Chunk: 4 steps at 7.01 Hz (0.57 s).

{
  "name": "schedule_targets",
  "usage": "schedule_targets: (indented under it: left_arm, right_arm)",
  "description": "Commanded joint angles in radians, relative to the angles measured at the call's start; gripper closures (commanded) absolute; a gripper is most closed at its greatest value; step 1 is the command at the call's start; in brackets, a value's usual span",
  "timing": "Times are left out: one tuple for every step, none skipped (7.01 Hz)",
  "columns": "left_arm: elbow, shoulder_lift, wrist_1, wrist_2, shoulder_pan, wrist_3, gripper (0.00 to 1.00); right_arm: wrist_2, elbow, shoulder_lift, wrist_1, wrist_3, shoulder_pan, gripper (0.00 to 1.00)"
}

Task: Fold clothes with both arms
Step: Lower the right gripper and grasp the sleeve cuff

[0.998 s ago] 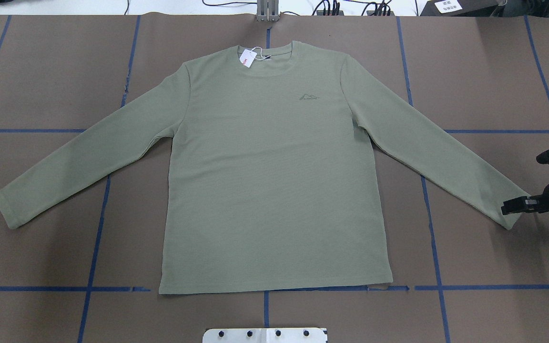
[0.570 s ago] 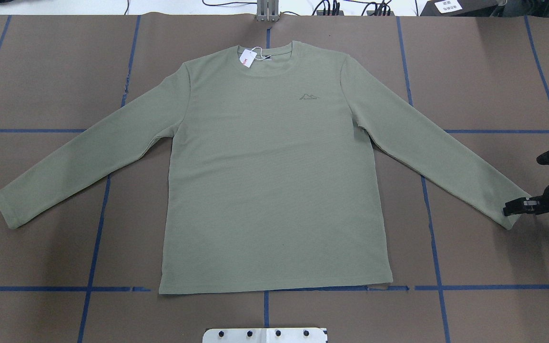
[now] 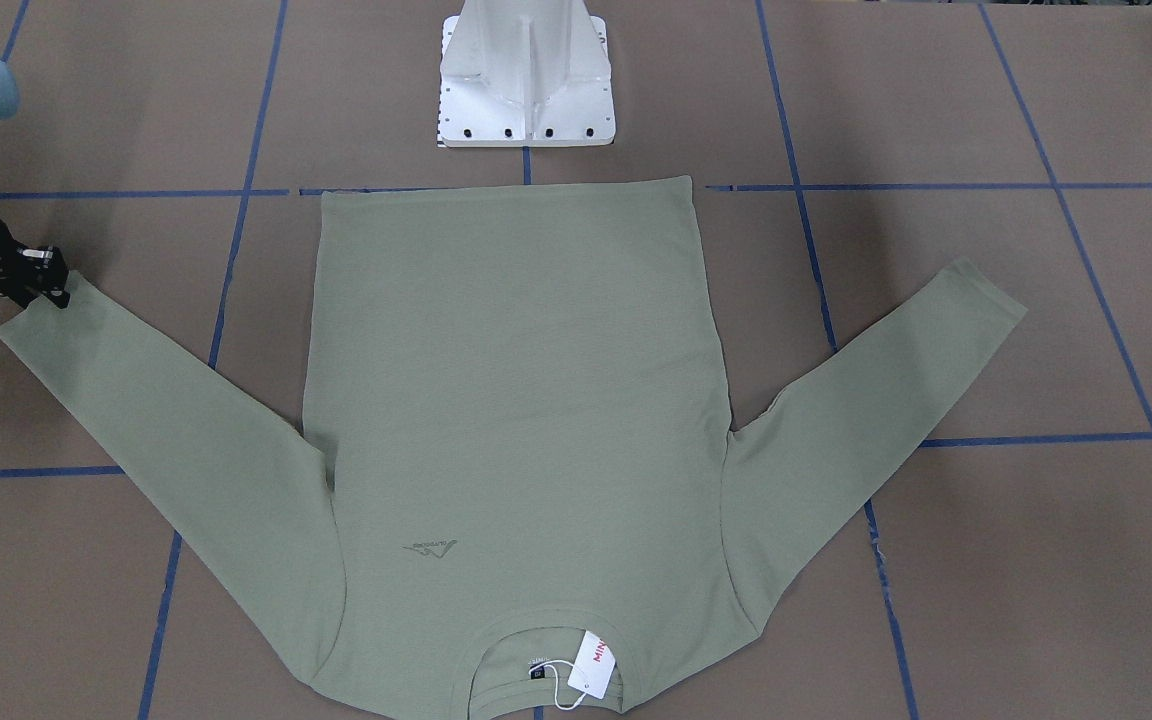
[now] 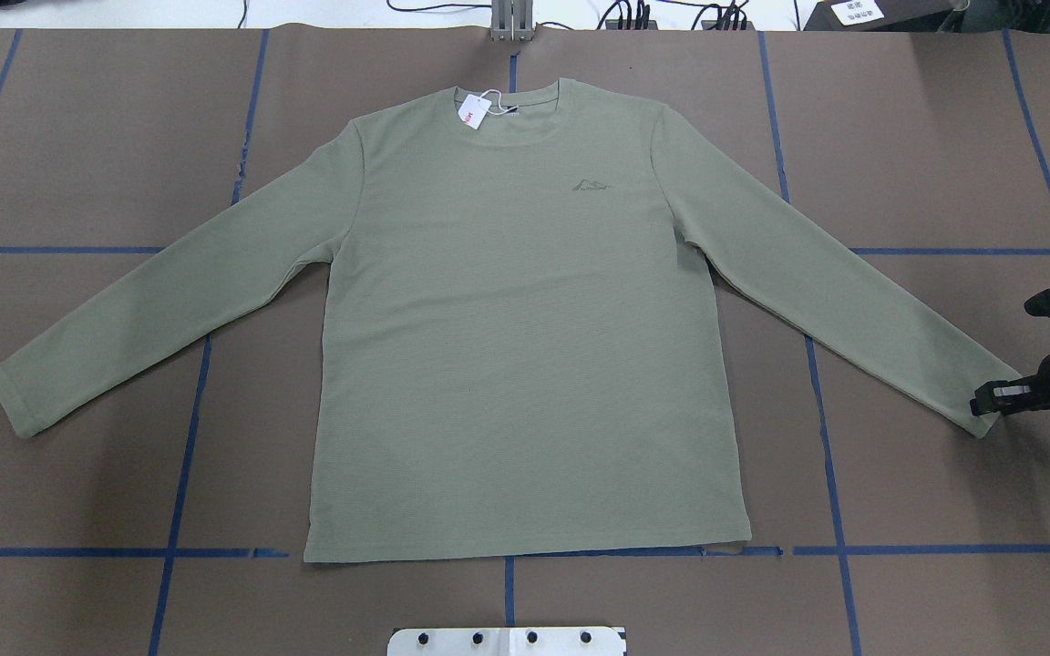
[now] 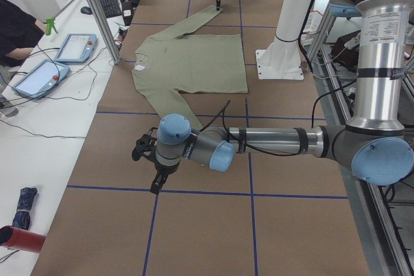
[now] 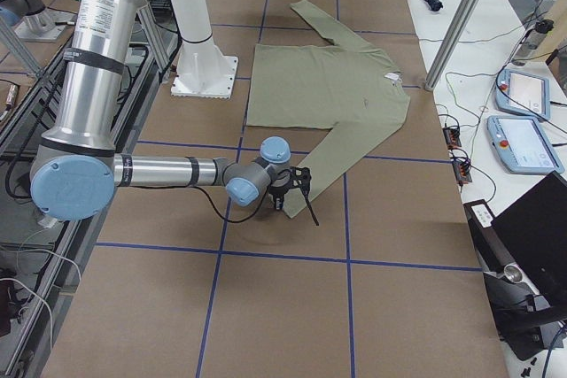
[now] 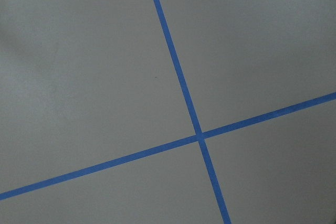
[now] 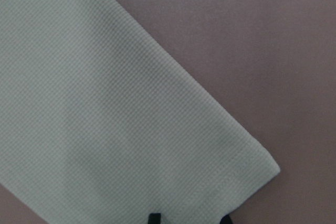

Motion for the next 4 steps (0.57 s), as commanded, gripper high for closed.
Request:
schedule_targets:
  left_arm:
    - [0.001, 0.000, 0.001, 0.000, 0.000, 0.000, 0.00]
    - [0.000, 0.000, 0.001, 0.000, 0.000, 0.000, 0.00]
    - [0.001, 0.000, 0.001, 0.000, 0.000, -0.002, 0.00]
    - [0.000, 0.000, 0.001, 0.000, 0.000, -0.002, 0.00]
  right_arm:
    - [0.086, 0.006, 0.009, 0.003, -0.001, 0.024, 1.00]
    - [0.093, 0.015, 0.009, 0.003, -0.001, 0.034, 1.00]
    - [0.106, 0.024, 0.009, 0.003, -0.001, 0.060, 1.00]
    - [0.126, 0.049, 0.009, 0.004, -0.001, 0.086, 1.00]
